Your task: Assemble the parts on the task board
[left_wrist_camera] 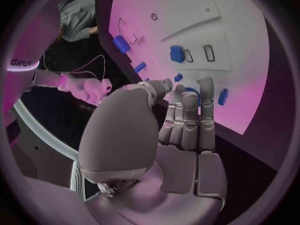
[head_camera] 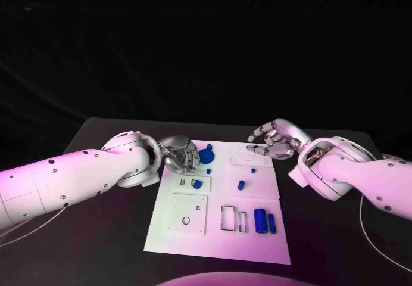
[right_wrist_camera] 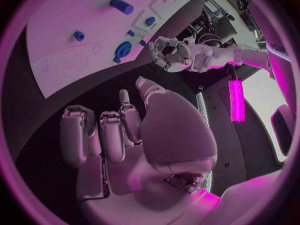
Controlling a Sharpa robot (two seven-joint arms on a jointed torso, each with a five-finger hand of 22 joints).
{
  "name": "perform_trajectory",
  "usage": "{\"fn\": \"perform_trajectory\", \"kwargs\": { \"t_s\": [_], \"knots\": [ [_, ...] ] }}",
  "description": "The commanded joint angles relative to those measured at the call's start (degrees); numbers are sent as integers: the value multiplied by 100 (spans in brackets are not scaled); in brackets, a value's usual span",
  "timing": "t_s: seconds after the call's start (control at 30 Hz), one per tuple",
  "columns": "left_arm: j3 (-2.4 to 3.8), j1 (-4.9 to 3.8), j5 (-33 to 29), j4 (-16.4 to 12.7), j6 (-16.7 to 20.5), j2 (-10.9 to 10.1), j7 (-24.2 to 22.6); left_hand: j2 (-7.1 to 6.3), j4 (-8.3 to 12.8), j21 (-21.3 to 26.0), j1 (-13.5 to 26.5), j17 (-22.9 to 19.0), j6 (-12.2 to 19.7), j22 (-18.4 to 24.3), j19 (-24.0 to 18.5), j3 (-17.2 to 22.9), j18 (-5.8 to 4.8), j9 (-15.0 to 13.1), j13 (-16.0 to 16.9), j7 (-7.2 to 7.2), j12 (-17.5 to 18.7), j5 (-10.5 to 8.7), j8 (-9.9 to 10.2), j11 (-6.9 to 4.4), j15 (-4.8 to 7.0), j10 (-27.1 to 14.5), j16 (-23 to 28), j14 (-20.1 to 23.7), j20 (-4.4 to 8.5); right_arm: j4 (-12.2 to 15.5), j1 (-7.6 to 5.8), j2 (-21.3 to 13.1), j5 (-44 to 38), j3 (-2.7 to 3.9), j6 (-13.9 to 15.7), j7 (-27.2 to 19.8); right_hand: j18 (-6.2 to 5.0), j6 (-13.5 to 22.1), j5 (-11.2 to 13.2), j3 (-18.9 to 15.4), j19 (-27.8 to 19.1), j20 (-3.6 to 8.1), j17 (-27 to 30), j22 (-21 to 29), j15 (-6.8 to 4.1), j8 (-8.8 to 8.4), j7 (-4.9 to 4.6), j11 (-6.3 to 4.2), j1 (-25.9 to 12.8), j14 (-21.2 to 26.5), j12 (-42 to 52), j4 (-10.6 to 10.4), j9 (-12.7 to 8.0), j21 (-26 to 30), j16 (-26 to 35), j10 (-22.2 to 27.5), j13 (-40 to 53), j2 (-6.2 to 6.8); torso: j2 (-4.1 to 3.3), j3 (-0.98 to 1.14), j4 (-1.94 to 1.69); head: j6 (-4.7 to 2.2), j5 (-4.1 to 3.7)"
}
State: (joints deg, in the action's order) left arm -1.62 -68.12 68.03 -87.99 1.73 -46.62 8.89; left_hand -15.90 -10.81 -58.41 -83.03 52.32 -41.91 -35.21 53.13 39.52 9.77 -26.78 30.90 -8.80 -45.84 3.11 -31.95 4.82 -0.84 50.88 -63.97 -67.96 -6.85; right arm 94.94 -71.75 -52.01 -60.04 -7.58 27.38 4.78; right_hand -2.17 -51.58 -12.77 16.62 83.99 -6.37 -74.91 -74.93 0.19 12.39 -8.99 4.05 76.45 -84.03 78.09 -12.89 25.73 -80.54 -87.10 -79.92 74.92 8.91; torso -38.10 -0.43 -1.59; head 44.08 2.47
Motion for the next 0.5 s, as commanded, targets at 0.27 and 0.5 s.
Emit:
{"fn": "perform_trajectory", "kwargs": {
  "t_s": [0.27, 0.5],
  "knots": [
    [-4, 33, -102, 14, 282, -110, -492, 40, 37, -32, -36, 74, -124, -31, 12, -4, 78, 97, -51, 11, -24, -7, 77, -46, 15, 60, -111, -50, 29, 117, 71, 143, -1067, -13, -473, 311, -3, -12, 1, 120, 87, 45, -665, -1017, -41, 27, 28, -17, 156, -409, 59, 61, -9, -76, -12, -75, 373, 4, -5, -13, 16, -10, 13],
    [-1, 41, -1545, -6, 1133, -289, -636, 117, -18, -31, 8, -129, -199, -33, 21, 48, 77, 178, -110, -17, -42, -4, 129, -22, 1, 50, 6, 50, 26, 44, 120, 514, -1693, -36, -783, 527, -10, -117, 67, 192, 75, 55, -651, -1006, -55, 61, 53, -37, 203, -407, 62, 97, -14, -47, -6, -79, 372, 8, 0, -11, 5, 10, -1]
  ]
}}
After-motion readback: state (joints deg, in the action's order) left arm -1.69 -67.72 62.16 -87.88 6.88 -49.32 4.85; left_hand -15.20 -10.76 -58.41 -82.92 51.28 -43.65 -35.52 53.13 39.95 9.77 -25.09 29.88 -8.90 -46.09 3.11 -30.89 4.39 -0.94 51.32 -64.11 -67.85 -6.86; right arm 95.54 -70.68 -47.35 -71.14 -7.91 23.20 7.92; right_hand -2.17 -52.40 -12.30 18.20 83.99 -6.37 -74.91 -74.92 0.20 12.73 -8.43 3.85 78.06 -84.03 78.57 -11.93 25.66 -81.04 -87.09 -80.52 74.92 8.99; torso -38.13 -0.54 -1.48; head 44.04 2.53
